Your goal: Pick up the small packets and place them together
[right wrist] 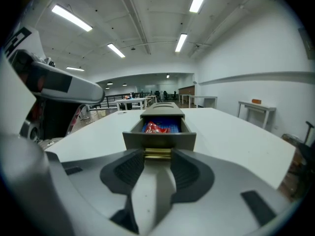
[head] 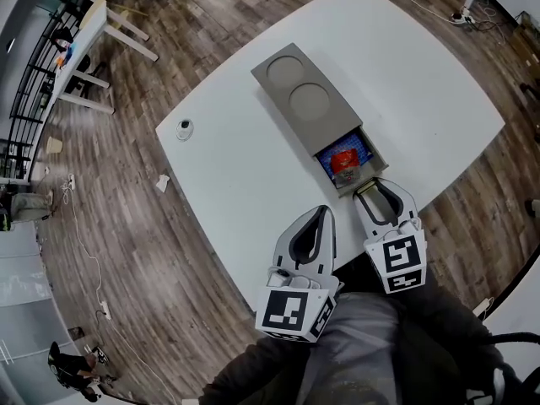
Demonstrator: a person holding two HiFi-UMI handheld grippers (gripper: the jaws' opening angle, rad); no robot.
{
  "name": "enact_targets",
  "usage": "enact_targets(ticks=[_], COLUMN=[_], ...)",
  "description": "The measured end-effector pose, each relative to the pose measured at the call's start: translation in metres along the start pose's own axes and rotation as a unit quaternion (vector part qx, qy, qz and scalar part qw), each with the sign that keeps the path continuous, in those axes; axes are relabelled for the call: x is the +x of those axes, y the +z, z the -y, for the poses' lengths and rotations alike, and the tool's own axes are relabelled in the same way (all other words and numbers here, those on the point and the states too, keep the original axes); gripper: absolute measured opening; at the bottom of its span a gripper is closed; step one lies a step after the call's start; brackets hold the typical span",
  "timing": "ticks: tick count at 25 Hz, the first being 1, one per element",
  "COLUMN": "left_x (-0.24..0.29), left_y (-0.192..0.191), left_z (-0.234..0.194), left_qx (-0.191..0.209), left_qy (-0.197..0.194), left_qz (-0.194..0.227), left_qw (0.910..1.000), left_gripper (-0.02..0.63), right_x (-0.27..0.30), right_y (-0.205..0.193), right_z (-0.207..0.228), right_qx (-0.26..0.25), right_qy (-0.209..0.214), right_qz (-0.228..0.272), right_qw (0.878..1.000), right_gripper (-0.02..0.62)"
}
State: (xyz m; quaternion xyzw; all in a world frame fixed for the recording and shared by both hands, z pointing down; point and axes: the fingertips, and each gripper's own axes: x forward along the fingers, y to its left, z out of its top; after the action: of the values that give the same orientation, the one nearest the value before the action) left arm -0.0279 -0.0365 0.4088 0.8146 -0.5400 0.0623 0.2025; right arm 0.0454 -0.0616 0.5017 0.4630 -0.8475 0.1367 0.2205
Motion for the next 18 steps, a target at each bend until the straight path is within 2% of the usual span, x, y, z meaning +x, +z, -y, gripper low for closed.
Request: enact_targets(ticks=[18], left_x=[-0.031], left_y=[-0.021], left_z=[0.064], left_qx=[0.036], left_qy=[-0.056], left_qz=[-0.022], left_qw=[0.9975], left_gripper=[0.003], right_x=[-0.07], right_y=[-0.042], right_z=[-0.008], right_qx=[0.03], right_qy=[-0.023], right_qz=[0.011], right_qw=[0.999], right_gripper=[0.175])
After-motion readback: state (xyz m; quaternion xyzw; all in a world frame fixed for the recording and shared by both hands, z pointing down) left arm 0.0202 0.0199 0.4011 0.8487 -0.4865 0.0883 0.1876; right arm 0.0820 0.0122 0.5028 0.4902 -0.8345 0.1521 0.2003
